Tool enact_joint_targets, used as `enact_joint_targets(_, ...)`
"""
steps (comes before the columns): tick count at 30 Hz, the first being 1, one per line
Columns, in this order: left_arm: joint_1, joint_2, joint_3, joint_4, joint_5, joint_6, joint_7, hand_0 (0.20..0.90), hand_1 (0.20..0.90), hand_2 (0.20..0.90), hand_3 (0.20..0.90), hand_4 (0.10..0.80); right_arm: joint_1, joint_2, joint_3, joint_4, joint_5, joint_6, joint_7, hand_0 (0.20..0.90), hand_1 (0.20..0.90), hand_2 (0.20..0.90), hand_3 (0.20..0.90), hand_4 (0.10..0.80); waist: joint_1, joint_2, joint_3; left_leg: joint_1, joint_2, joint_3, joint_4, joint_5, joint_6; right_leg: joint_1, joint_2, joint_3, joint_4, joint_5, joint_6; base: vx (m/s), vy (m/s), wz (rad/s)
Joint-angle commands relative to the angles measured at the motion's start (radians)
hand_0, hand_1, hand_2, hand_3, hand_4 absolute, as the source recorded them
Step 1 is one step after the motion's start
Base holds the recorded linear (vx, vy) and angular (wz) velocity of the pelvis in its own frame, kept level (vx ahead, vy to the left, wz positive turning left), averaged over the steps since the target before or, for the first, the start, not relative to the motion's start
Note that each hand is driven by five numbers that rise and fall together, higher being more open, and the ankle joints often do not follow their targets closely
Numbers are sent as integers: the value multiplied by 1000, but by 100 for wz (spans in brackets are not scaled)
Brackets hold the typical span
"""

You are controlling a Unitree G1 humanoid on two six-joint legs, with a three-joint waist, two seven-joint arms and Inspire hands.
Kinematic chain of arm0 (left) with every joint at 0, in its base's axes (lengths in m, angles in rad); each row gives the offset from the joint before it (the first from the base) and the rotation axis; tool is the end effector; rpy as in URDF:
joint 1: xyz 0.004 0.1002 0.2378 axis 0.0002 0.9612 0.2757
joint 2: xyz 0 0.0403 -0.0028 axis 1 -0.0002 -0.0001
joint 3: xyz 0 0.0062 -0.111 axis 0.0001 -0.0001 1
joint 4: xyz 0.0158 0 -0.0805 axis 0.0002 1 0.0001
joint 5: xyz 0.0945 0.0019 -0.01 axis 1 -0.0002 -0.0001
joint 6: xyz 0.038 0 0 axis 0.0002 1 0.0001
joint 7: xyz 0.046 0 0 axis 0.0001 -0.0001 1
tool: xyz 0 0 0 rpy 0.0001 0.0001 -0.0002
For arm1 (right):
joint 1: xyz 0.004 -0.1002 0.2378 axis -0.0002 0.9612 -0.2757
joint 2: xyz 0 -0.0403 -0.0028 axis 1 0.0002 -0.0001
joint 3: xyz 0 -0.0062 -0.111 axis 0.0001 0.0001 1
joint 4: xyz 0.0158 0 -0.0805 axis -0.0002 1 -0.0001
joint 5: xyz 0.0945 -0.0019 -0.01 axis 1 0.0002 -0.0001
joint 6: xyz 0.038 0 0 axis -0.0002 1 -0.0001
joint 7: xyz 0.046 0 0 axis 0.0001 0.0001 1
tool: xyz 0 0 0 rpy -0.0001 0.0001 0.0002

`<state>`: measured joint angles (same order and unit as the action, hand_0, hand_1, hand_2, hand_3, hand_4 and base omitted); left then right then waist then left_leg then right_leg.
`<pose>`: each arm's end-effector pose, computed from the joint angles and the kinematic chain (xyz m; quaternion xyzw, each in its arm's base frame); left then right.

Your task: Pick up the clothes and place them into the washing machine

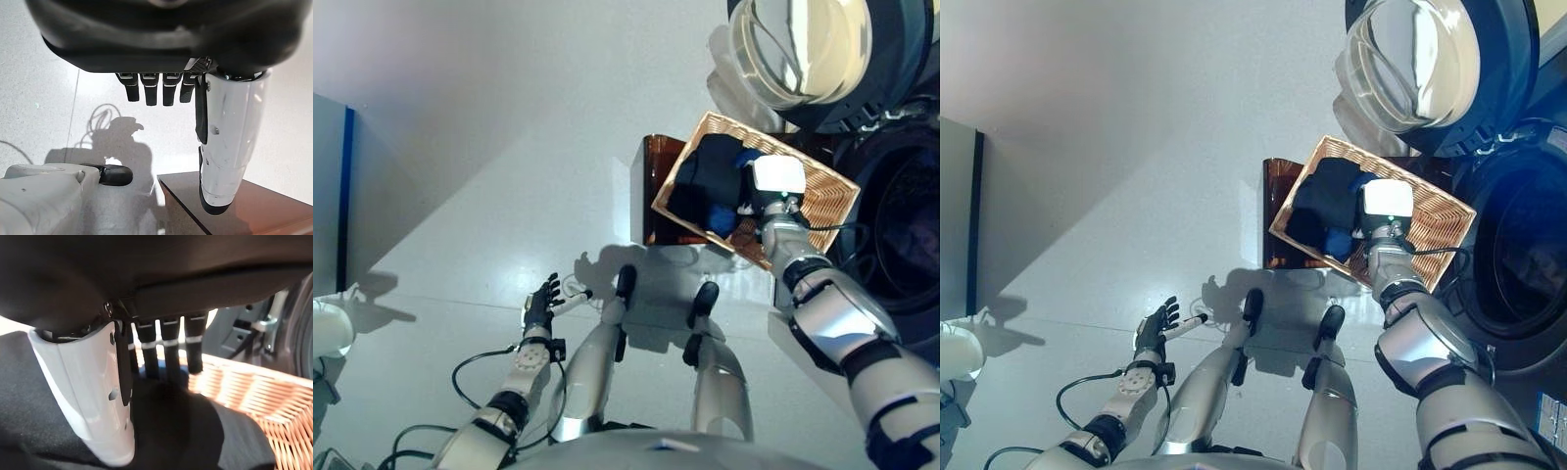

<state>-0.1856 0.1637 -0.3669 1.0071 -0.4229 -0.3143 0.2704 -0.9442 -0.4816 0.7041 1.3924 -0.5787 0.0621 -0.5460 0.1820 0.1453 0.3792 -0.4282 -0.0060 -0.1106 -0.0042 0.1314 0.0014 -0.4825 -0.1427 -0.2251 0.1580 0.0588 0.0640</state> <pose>0.1740 0.1620 -0.0789 0.0214 0.2745 0.0918 0.9570 0.3276 -0.2494 0.0744 -0.7408 0.0548 -0.1209 0.6584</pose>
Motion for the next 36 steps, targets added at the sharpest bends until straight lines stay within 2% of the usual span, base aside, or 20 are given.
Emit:
enact_joint_targets(1,12,34,5,-64,-2,-51,32,900,900,900,900,800,-109,-49,31,26,-2,14,-48,200,200,200,200,300,20,9,-6,-37,-62,-5,34,-5,-45,36,-31,28,0,5,43,-8,5,5)
enact_joint_targets(12,30,35,19,-57,7,-48,24,900,900,900,900,800,-112,-98,17,21,3,19,-47,200,200,200,200,300,11,20,-17,-16,-60,7,32,-9,-45,47,-29,44,-2,4,42,0,1,0)
enact_joint_targets(25,49,31,41,-23,16,-41,9,900,900,900,900,800,-126,-146,-38,-42,98,-23,-70,200,200,200,200,300,-34,7,-77,67,-50,34,-16,-8,-53,121,-14,81,-63,27,42,10,4,-10)
enact_joint_targets(29,54,24,51,8,24,-36,7,900,900,900,900,800,-106,-132,-87,-71,172,-57,-72,200,200,200,200,300,-47,2,-100,101,-46,44,-37,-6,-56,150,-11,91,-89,35,43,27,0,-11)
enact_joint_targets(36,75,13,82,50,32,-29,13,900,900,900,900,800,22,-58,-276,-166,424,-153,-88,200,200,200,200,300,-73,-7,-132,143,-37,60,-60,-7,-59,189,-4,100,-129,45,42,17,-10,-9)
